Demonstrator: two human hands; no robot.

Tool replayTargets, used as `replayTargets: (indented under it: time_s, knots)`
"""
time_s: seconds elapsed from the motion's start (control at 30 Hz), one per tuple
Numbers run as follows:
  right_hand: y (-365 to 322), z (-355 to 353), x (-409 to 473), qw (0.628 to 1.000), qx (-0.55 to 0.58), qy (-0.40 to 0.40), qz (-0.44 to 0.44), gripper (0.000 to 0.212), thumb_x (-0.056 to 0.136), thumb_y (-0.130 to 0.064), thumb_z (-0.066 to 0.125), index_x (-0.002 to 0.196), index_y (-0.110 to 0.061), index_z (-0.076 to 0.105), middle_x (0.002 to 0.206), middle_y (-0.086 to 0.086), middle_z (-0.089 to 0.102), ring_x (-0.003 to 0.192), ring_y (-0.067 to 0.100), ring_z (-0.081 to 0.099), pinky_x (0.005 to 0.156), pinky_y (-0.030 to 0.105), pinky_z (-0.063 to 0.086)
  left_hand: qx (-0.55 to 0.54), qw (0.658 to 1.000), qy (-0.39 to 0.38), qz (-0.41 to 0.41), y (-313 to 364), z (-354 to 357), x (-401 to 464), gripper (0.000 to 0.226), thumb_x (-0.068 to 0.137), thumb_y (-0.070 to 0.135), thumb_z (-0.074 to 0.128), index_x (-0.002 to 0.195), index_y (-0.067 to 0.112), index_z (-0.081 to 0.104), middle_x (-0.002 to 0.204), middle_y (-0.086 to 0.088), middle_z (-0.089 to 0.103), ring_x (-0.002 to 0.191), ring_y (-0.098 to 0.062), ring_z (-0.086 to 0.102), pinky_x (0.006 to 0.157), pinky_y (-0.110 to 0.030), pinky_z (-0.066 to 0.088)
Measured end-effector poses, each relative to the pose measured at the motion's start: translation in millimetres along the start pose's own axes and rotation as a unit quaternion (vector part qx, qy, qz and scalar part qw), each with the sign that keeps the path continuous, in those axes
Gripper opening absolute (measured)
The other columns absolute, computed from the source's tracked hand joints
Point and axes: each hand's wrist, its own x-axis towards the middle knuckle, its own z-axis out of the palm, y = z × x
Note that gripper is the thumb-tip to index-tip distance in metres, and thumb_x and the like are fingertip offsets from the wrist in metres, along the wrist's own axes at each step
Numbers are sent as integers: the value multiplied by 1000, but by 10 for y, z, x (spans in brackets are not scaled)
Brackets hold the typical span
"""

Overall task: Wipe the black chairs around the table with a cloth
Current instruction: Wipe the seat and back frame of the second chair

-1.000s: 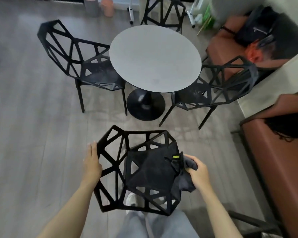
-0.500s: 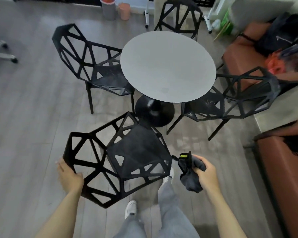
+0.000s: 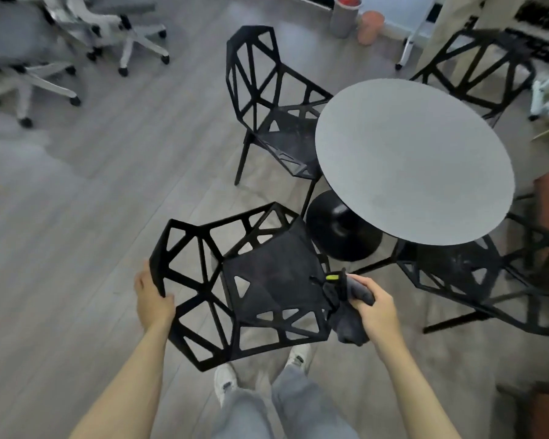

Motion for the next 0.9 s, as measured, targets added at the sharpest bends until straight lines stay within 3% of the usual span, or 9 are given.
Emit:
replayTargets:
  time_s: [0.13, 0.27, 0.4, 0.47, 0.6, 0.73, 0.83, 0.9]
  knots:
    - [24, 38, 9, 1000, -10, -16, 5, 50, 90, 12, 59, 111, -30, 75, 106, -10, 77, 107, 11, 70, 90, 31, 56, -32, 998, 21, -47, -41, 191, -407, 103, 86, -19, 51, 165, 35, 13, 169, -4, 23, 140, -35, 47, 112, -51, 45]
    - [82, 73, -123, 1000, -16, 0, -1, 49, 89, 12, 59, 111, -28, 76, 107, -10, 77, 106, 9, 69, 95, 38, 57, -58, 995, 49, -58, -6, 467, -863, 103, 87, -20, 54, 164, 35, 13, 166, -1, 25, 133, -35, 53, 106, -45, 49]
    - [130, 62, -445, 999, -7, 40, 6, 48, 89, 11, 58, 108, -29, 76, 104, -10, 77, 101, 6, 70, 89, 32, 57, -68, 991, 49, -100, 81, 715, -1050, 103, 87, -19, 57, 161, 39, 14, 164, -4, 27, 134, -44, 50, 101, -58, 53]
    - [187, 23, -593, 998, 9, 63, 12, 48, 89, 11, 58, 108, -29, 76, 104, -9, 77, 102, 8, 71, 89, 31, 56, -78, 990, 42, -107, 248, 790, -1146, 101, 88, -20, 53, 162, 37, 14, 164, -7, 27, 139, -45, 43, 106, -59, 49]
    - [354, -73, -845, 993, 24, 109, 25, 50, 89, 13, 58, 107, -30, 76, 104, -7, 78, 105, 14, 71, 90, 36, 57, -108, 984, -47, -133, 439, 929, -1278, 104, 92, -17, 51, 163, 42, 3, 170, -8, 12, 145, -50, 32, 112, -61, 40]
    - [420, -135, -1028, 988, 35, 144, 36, 50, 88, 16, 57, 106, -27, 76, 105, -4, 77, 105, 18, 70, 90, 35, 57, -92, 970, -162, -158, 627, 932, -1401, 112, 95, 7, 67, 161, 37, -18, 173, -7, -9, 155, -42, 12, 117, -63, 29]
    - [403, -187, -1137, 986, 45, 160, 31, 46, 87, 17, 58, 108, -21, 75, 108, 0, 76, 106, 19, 70, 87, 29, 55, -7, 977, -183, -110, 744, 833, -1433, 109, 95, 24, 70, 165, 22, -13, 172, -11, -15, 159, -31, -4, 125, -58, 9]
    - [401, -251, -1189, 985, 46, 165, 26, 43, 88, 14, 59, 107, -21, 76, 105, -1, 77, 104, 18, 70, 87, 31, 56, 77, 981, -175, -11, 773, 778, -1461, 95, 96, 29, 67, 166, 18, 4, 173, -11, -12, 160, -29, -4, 125, -54, 4]
